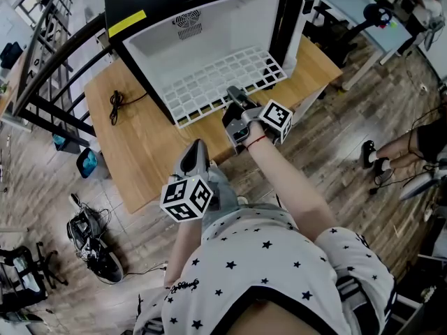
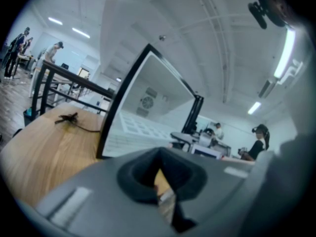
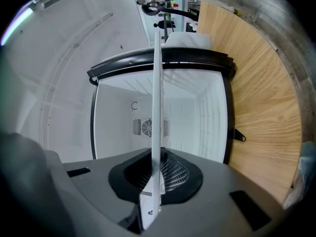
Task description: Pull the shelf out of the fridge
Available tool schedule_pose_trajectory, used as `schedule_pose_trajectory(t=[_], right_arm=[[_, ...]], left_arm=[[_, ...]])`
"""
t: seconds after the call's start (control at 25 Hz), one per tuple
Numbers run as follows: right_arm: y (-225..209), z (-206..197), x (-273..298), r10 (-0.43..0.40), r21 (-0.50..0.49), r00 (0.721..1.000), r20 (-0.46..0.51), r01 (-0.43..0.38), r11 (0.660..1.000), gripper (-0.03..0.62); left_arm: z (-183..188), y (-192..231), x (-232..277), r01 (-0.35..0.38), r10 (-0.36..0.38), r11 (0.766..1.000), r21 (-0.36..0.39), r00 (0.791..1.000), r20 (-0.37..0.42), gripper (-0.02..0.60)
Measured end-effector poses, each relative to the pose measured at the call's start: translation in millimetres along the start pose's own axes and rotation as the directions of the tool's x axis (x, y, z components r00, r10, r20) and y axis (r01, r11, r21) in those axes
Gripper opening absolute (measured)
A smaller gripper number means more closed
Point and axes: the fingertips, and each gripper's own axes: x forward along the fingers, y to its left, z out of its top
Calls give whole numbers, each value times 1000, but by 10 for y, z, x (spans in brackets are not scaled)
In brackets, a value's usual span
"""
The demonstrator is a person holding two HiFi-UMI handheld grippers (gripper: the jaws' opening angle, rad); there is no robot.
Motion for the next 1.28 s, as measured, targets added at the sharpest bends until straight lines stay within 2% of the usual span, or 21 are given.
schedule_pose_trajectory(t=[0.56,0.96,1.28], right_arm=[[-28,-62,-290,-12,0,1000,19,12,1000,38],[-117,63,-613,-31,-18,998,58,33,999,38],[-85,72,-817,-20,-39,997,77,23,999,38]], left_arm=[[2,14,-105,-10,10,1000,-11,1000,10,6],[-65,-17,-166,-8,8,1000,-10,1000,-10,6],[-116,-45,-170,19,-19,1000,6,1000,-25,6]])
